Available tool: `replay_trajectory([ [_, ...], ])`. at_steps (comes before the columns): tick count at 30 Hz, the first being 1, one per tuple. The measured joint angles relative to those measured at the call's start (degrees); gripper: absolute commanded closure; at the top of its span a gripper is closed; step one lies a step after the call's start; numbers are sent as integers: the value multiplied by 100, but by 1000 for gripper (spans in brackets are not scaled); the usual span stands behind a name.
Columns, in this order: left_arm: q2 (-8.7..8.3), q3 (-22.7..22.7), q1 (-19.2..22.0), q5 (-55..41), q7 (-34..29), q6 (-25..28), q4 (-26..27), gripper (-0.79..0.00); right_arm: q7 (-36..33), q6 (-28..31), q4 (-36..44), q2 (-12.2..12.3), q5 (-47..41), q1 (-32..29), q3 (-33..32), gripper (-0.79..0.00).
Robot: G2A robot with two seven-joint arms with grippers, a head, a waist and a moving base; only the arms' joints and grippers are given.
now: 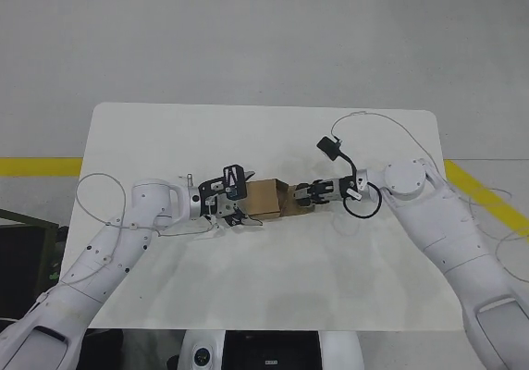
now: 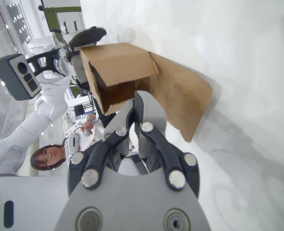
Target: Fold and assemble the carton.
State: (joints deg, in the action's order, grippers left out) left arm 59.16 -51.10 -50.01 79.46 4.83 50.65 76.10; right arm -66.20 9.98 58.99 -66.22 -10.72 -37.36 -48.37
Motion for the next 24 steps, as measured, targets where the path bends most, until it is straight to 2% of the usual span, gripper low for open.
replay_trajectory([
  [6, 7, -27, -12, 11, -14, 23, 19, -785, 89, -33, -32, -78, 107, 106, 131, 0],
  [24, 29, -83, -43, 59, -30, 108, 4, -785, -116, 416, -522, -491, -138, 500, 698, 0],
])
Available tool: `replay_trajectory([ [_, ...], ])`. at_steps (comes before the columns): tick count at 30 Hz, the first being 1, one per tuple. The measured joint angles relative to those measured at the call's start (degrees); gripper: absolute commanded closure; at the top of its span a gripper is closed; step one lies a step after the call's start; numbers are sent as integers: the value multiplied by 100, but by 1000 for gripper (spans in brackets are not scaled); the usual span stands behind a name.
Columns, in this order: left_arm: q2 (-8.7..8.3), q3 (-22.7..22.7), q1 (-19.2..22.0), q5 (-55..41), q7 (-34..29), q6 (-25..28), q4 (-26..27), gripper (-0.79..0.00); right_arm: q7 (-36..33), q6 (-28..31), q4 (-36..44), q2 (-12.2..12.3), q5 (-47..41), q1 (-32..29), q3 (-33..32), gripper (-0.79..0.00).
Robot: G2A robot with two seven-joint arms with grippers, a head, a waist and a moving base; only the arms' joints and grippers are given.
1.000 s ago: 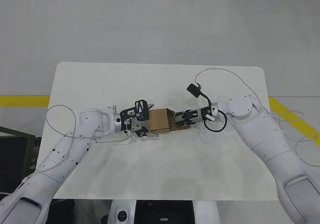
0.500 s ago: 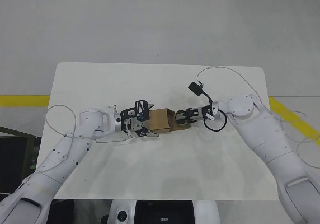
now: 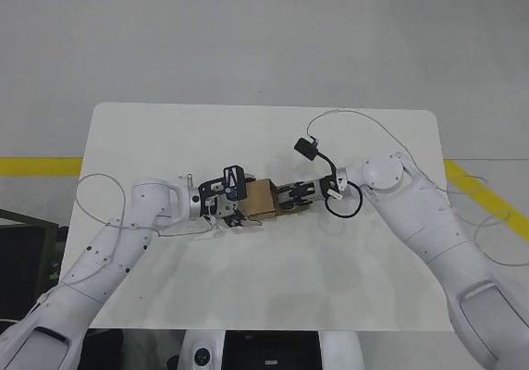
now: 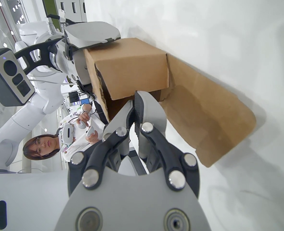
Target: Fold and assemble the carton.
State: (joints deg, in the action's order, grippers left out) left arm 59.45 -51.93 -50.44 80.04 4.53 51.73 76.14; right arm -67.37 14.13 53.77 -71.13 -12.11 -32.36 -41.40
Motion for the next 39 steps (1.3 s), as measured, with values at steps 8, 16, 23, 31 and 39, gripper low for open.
replay_trajectory([
  [8, 6, -22, -19, 51, 34, 26, -17, -785, -14, 99, -143, -158, -98, 46, 173, 0],
  [16, 15, -46, -33, 71, 46, 27, -31, -785, -56, 232, -339, -277, -173, 94, 254, 0],
  [23, 24, -59, -42, 98, 62, 30, -28, -785, -80, 350, -502, -330, -252, 95, 227, 0],
  [31, 33, -90, -53, 70, 47, 35, -29, -785, -345, 394, -556, -168, -110, 154, -119, 0],
  [39, 40, -113, -69, 56, 26, 48, -8, -785, -478, 128, -134, 226, 311, -105, -789, 0],
])
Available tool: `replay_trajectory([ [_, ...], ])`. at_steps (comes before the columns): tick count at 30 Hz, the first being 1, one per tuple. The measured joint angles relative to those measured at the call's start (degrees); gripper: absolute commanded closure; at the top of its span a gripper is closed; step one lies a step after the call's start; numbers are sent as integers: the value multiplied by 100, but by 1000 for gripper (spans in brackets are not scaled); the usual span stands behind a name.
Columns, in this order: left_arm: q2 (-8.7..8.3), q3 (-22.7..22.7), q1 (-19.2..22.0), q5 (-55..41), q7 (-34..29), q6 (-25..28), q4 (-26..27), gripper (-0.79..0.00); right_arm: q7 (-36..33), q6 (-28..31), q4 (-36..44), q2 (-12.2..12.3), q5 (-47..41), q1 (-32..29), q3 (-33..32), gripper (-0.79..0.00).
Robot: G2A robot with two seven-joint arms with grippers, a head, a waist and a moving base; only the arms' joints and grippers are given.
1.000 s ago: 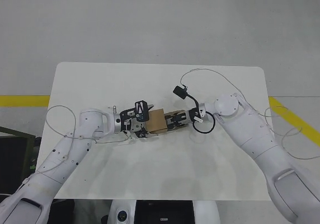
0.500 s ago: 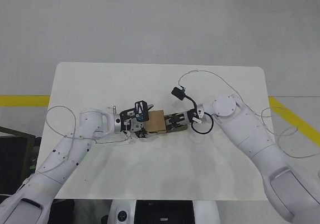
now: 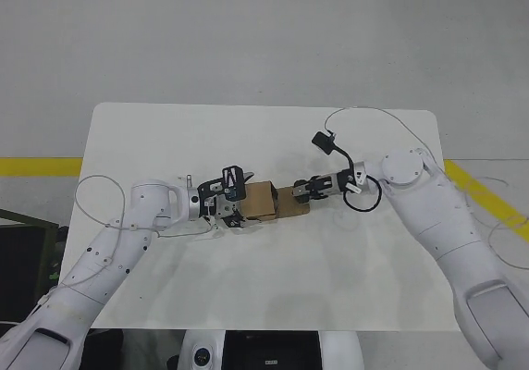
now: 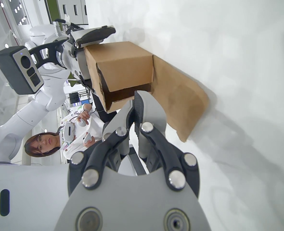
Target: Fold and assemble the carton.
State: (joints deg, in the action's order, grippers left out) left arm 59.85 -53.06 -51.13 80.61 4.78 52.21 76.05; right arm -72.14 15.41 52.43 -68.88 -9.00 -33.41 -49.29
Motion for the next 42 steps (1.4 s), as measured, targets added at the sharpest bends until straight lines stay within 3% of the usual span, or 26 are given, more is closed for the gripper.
replay_trajectory([
  [3, 2, -11, -5, -12, -5, 11, 0, -785, -105, -198, 232, 153, 172, -181, -253, -55],
  [7, 6, -25, -8, -25, -29, 23, 1, -785, -227, -476, 464, 309, 375, -411, -498, -286],
  [13, 10, -39, -10, -25, -44, 46, 3, -785, -130, -622, 732, 389, 585, -602, -588, -366],
  [29, 32, -39, -23, -44, -52, 98, 26, -785, 64, -550, 604, 219, 486, -441, -173, -366],
  [42, 35, -80, -51, -38, -59, 109, 40, -785, -81, -159, 404, 98, -215, -332, -120, -357],
])
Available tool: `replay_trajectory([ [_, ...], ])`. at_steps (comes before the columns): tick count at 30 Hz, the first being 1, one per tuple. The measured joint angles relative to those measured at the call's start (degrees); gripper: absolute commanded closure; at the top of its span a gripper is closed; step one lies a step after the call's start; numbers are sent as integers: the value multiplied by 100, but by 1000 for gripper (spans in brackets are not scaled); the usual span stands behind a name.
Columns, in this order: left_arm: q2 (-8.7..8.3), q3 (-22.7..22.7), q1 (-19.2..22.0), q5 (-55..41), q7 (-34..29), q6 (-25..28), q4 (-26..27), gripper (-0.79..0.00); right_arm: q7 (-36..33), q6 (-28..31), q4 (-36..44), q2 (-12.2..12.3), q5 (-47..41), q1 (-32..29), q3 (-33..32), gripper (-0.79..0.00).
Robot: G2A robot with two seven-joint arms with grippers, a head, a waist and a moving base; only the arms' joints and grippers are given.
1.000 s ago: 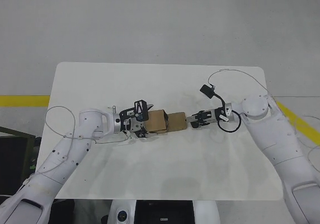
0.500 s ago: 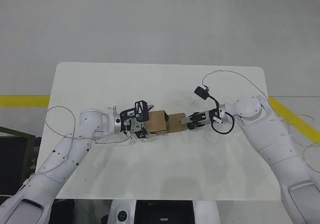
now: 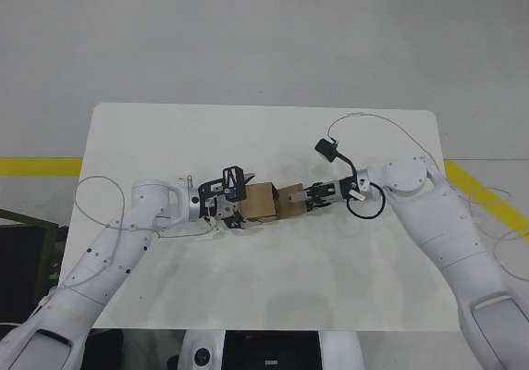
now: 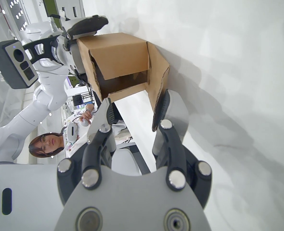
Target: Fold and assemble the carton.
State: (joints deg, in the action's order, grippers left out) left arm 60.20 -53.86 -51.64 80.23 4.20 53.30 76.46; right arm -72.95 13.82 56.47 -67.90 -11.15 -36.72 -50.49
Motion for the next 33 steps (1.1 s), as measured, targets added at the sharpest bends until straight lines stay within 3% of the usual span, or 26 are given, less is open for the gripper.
replay_trajectory([
  [18, 17, 0, -4, 23, -34, 39, -4, -785, -120, 262, 250, -110, -580, 56, 70, -326],
  [33, 19, -24, -9, 55, -48, 105, -19, -785, -138, 331, -252, -279, -689, 223, 352, -274],
])
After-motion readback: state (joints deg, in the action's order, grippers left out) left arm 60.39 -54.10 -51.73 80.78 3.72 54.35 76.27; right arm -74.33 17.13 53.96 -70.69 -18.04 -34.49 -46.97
